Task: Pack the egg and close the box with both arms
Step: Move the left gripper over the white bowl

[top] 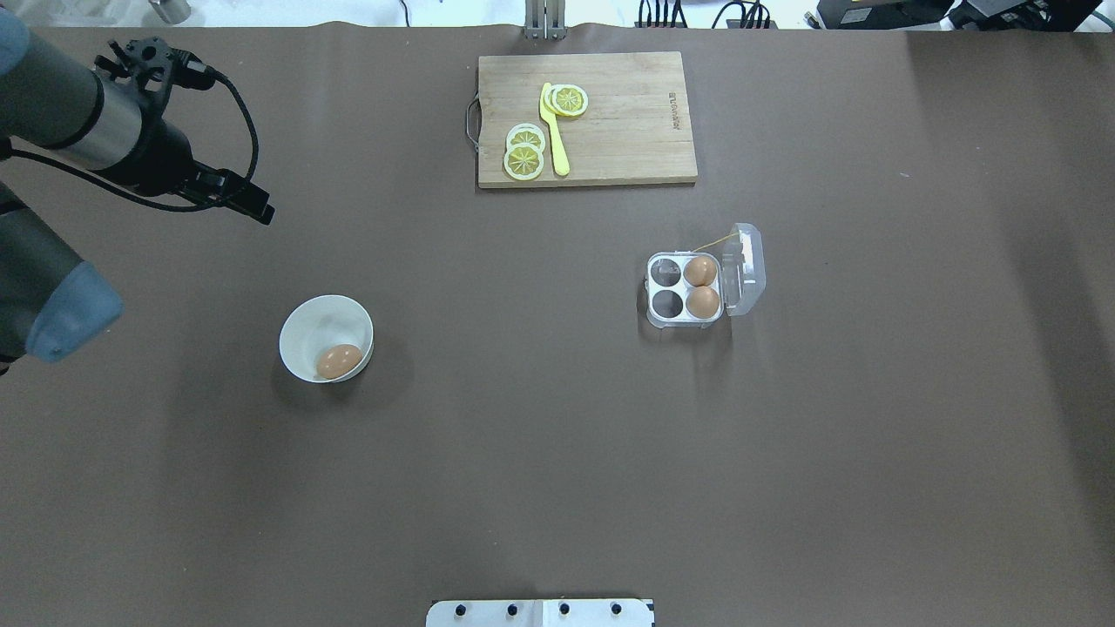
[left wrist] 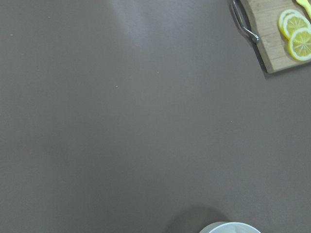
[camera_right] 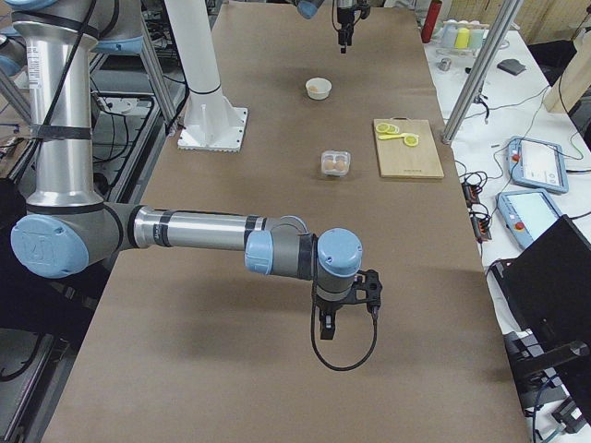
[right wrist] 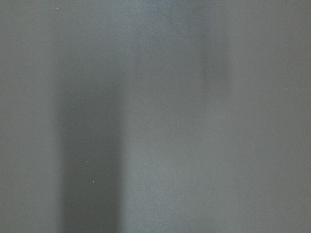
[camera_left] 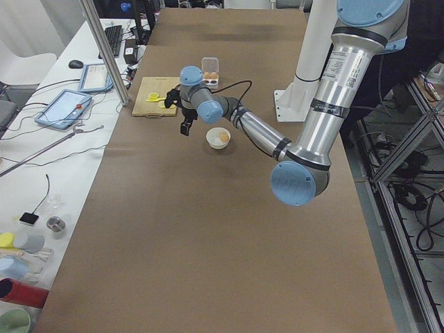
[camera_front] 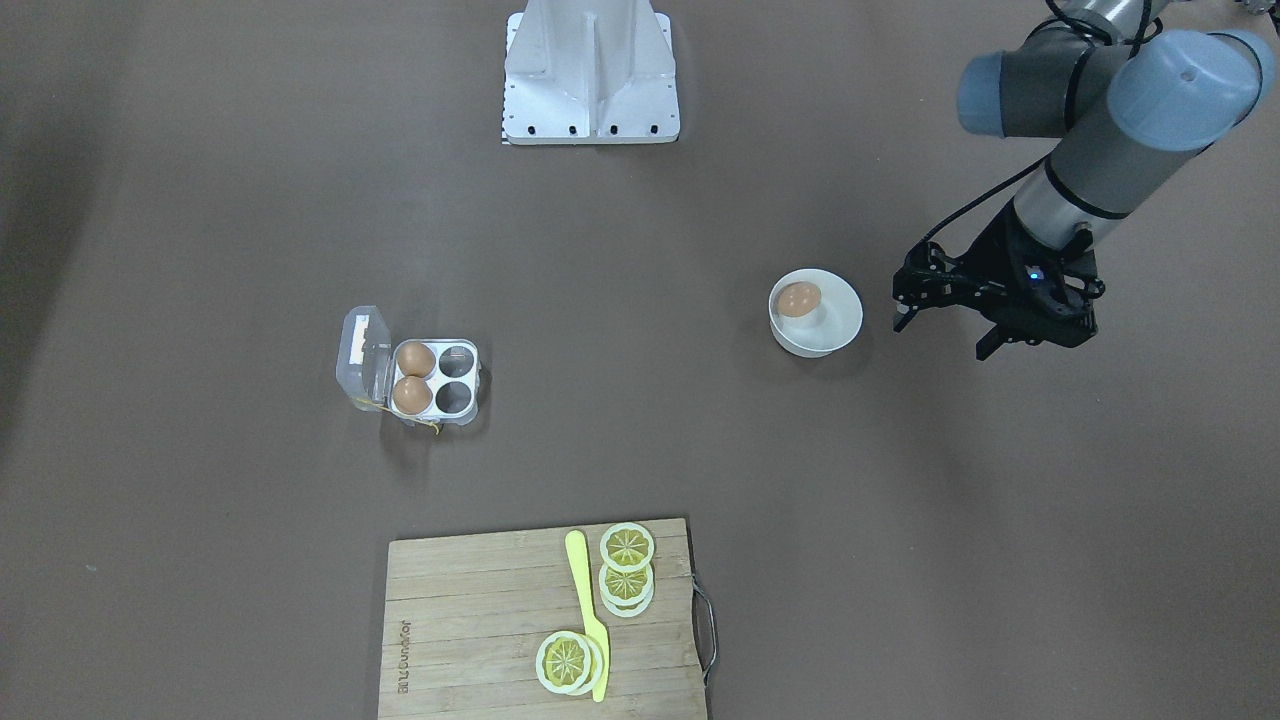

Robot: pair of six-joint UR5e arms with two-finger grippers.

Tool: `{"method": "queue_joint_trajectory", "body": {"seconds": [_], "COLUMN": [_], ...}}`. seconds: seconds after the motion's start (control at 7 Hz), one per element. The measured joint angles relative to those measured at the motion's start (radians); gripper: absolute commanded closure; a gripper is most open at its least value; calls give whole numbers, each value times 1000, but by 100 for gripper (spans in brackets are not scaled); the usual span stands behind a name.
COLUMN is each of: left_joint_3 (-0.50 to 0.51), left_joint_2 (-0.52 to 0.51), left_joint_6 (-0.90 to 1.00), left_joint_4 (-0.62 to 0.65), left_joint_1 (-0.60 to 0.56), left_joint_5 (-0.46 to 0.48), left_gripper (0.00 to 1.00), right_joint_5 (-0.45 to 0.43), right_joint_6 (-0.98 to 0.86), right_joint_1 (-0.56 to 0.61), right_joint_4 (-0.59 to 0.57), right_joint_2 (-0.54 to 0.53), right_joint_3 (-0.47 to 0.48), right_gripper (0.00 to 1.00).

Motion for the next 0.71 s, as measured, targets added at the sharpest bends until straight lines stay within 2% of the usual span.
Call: {"method": "queue_joint_trajectory", "body": {"seconds": [0.29,0.71], "left_joint_3": [12,14], "left_joint_2": [-5,4], "left_joint_6": [28,116], "left_joint_4": [-16,-36], "left_joint_1": [32,72], "left_joint_5": [40,49], "left_gripper": [2,2], "right_joint_5": [3,3], "right_joint_6": [-1,-2], "right_joint_1": [-1,-1], "right_joint_4": [0,2], "right_joint_2": [20,20], "right_joint_3": [-1,-7], "right_gripper": [0,0]}}
